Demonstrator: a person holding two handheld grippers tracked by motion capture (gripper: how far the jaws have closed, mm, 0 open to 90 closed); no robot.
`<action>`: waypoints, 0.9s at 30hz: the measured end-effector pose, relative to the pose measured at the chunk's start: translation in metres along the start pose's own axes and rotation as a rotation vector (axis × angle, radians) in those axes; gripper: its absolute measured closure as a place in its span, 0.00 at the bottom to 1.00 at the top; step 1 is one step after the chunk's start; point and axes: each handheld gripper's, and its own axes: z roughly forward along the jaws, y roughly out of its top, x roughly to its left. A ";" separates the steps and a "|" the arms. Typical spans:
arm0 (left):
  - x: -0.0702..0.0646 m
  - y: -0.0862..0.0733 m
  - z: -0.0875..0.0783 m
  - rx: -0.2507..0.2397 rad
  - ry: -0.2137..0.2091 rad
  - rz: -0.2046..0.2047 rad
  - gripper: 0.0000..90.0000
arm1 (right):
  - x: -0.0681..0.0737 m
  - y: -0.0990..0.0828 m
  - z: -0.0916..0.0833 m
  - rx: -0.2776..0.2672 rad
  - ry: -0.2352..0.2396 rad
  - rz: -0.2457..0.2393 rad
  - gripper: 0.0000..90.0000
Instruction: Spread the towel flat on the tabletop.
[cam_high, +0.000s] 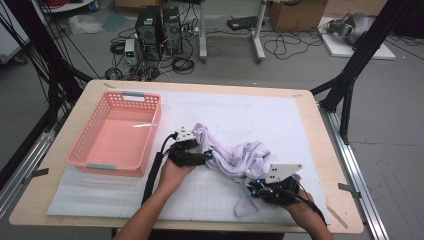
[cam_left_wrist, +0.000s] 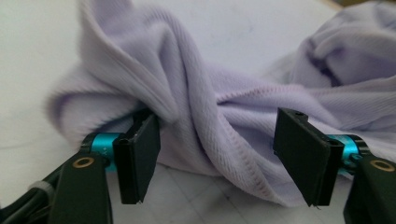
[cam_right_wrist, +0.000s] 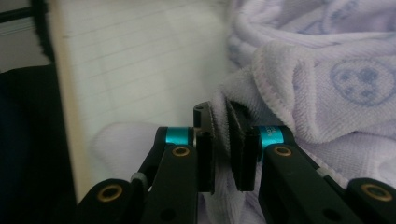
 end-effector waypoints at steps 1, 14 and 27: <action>-0.002 -0.001 0.004 0.016 0.005 0.004 0.34 | 0.002 0.000 0.001 0.007 0.013 -0.009 0.91; 0.016 0.006 -0.028 -0.067 0.094 0.064 0.88 | -0.004 0.005 -0.021 -0.100 -0.025 0.037 0.78; 0.028 -0.001 -0.066 -0.104 0.104 0.069 0.88 | -0.107 0.023 -0.059 -0.218 -0.341 0.230 0.71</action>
